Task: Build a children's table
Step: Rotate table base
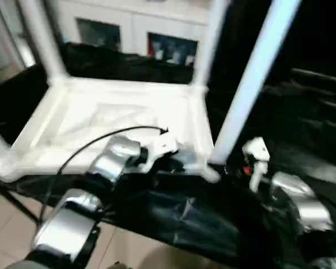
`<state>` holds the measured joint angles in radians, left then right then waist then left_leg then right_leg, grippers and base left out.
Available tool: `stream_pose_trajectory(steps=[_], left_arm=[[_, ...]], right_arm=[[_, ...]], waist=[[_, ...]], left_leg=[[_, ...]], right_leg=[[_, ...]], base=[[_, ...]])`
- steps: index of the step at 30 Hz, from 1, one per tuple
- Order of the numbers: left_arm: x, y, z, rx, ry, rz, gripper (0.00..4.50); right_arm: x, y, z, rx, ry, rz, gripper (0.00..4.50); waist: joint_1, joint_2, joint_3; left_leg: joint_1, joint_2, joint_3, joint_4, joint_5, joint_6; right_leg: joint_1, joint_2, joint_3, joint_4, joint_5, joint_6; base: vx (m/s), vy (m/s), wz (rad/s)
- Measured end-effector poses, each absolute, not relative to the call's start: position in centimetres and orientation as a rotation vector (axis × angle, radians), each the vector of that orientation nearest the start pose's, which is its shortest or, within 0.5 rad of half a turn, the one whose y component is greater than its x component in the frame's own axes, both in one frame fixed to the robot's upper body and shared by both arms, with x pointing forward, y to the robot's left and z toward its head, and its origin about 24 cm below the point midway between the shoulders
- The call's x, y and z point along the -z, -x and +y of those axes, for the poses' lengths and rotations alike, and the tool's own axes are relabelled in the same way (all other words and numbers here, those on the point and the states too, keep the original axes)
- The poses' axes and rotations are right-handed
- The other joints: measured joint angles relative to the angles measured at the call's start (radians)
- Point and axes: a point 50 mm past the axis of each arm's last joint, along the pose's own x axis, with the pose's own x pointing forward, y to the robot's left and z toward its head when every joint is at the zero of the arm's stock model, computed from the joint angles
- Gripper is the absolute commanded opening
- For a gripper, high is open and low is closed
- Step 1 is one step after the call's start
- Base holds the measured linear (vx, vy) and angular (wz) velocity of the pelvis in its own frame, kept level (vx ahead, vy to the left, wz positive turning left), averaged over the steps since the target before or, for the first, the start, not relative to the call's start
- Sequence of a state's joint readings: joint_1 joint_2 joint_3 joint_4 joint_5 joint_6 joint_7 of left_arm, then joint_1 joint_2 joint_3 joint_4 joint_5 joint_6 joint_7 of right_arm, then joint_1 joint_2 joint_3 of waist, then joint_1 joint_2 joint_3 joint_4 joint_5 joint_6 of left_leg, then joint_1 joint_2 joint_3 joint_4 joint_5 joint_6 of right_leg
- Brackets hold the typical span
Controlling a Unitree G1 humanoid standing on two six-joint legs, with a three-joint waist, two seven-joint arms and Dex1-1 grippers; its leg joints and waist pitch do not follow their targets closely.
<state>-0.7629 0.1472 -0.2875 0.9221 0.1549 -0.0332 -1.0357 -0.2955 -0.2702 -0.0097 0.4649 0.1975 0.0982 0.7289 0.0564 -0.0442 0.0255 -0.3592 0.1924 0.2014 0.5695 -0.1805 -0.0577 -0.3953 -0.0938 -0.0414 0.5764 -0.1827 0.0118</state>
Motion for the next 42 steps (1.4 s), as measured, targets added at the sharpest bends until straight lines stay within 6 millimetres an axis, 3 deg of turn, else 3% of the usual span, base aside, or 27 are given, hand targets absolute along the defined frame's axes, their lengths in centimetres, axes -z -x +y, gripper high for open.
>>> stream_pose_trajectory(steps=[4,8,10,13,17,18,22,25,29,33,37,40,41,42], left_arm=[[-3.8,-33.9,5.9,1.206,-0.436,0.413,0.0],[-3.5,-33.9,4.7,1.163,-0.434,0.405,0.0],[-3.4,-33.8,4.4,1.159,-0.438,0.402,0.0],[-3.4,-33.7,4.1,1.172,-0.439,0.395,0.0],[-3.5,-33.6,3.8,1.205,-0.444,0.382,0.0],[-3.6,-33.4,3.5,1.231,-0.445,0.375,0.0],[-3.8,-33.5,3.3,1.263,-0.462,0.35,0.0],[-4.2,-33.7,3.4,1.258,-0.469,0.333,0.0],[-4.4,-33.7,3.3,1.266,-0.467,0.301,0.0],[-4.5,-33.8,3.3,1.268,-0.46,0.294,0.0],[-4.8,-33.7,4.0,1.248,-0.343,0.247,0.6],[-6.1,-33.9,4.0,1.237,-0.283,0.173,0.7],[-6.5,-34.0,4.7,1.219,-0.271,0.16,0.78],[-7.1,-34.1,6.3,1.18,-0.262,0.148,0.95]], right_arm=[[-1.4,-30.3,-16.5,-0.47,-0.078,0.264,2.08],[-1.4,-30.9,-16.1,-0.371,-0.068,0.261,2.08],[-1.4,-30.9,-16.1,-0.358,-0.053,0.259,2.72],[-1.3,-30.6,-16.3,-0.365,-0.032,0.244,2.75],[-1.6,-29.9,-17.8,-0.438,-0.005,0.239,2.75],[-1.8,-29.2,-19.3,-0.496,0.014,0.245,2.75],[-2.6,-26.9,-23.1,-0.688,0.054,0.301,2.75],[-1.8,-25.4,-23.6,-0.784,-0.006,0.359,2.75],[-2.9,-24.9,-24.0,-0.865,-0.045,0.354,2.75],[-4.5,-24.9,-22.9,-0.947,-0.072,0.292,2.75],[-4.2,-25.2,-20.0,-0.997,-0.145,0.25,2.77],[-4.0,-25.4,-18.6,-1.029,-0.174,0.251,2.77],[-4.3,-25.8,-18.1,-1.026,-0.177,0.231,2.77],[-4.6,-26.6,-16.9,-1.011,-0.19,0.195,2.77]], waist=[[-0.016,0.001,0.0],[-0.024,0.008,-0.001],[-0.026,0.009,-0.001],[-0.025,0.015,0.0],[-0.019,0.018,0.0],[-0.007,0.021,0.0],[0.005,0.022,0.002],[0.005,0.025,0.004],[0.01,0.033,0.008],[0.016,0.032,0.009],[0.016,0.028,0.011],[0.023,0.014,0.02],[0.021,0.013,0.02],[0.007,0.011,0.021]], left_leg=[[0.002,-0.002,-0.004,0.0,0.0,0.0],[0.002,-0.003,-0.005,-0.001,0.0,0.0],[0.002,-0.003,-0.005,-0.001,0.0,0.001],[0.003,-0.004,-0.005,-0.001,-0.001,0.003],[0.002,-0.006,-0.003,-0.002,-0.003,0.005],[0.001,-0.006,-0.002,-0.002,-0.003,0.006],[0.001,-0.004,0.002,-0.003,-0.003,0.006],[-0.004,0.0,-0.001,-0.003,-0.003,0.006],[-0.013,0.0,-0.001,0.001,0.001,0.012],[-0.015,0.001,-0.001,0.002,0.001,0.012],[-0.015,0.002,-0.001,0.001,0.0,0.01],[-0.023,0.004,-0.001,0.006,0.001,0.01],[-0.023,0.005,0.001,0.008,0.002,0.012],[-0.023,0.006,0.001,0.01,0.002,0.012]], right_leg=[[0.002,0.0,-0.003,-0.007,-0.001,0.002],[0.004,0.0,-0.004,-0.021,-0.001,0.002],[0.008,0.0,-0.004,-0.024,-0.001,0.002],[0.012,0.0,-0.004,-0.032,-0.001,0.002],[0.013,-0.001,0.001,-0.032,0.0,0.0],[0.017,-0.001,0.002,-0.032,0.0,0.0],[0.017,-0.002,0.004,-0.019,0.005,-0.005],[0.012,-0.001,-0.002,-0.014,0.006,-0.005],[-0.001,-0.001,-0.001,-0.001,0.004,0.003],[-0.005,-0.001,-0.001,0.002,0.003,0.003],[-0.007,-0.001,-0.001,0.003,0.003,0.003],[-0.01,-0.001,-0.004,0.003,0.004,0.002],[-0.01,0.0,-0.002,0.003,0.004,0.002],[-0.011,0.001,0.0,0.005,0.004,0.002]], base=[[0.0,0.0,0.0],[0.0,0.0,0.0],[0.0,0.0,0.0],[0.0,0.0,0.0],[0.0,0.0,0.0],[0.0,0.0,0.0],[0.013,-0.004,0.03],[0.0,0.0,0.0],[0.0,0.0,0.0],[0.0,0.0,0.0],[0.0,0.0,0.0],[0.0,0.0,0.0],[0.0,0.0,0.0],[0.0,0.0,0.0]])
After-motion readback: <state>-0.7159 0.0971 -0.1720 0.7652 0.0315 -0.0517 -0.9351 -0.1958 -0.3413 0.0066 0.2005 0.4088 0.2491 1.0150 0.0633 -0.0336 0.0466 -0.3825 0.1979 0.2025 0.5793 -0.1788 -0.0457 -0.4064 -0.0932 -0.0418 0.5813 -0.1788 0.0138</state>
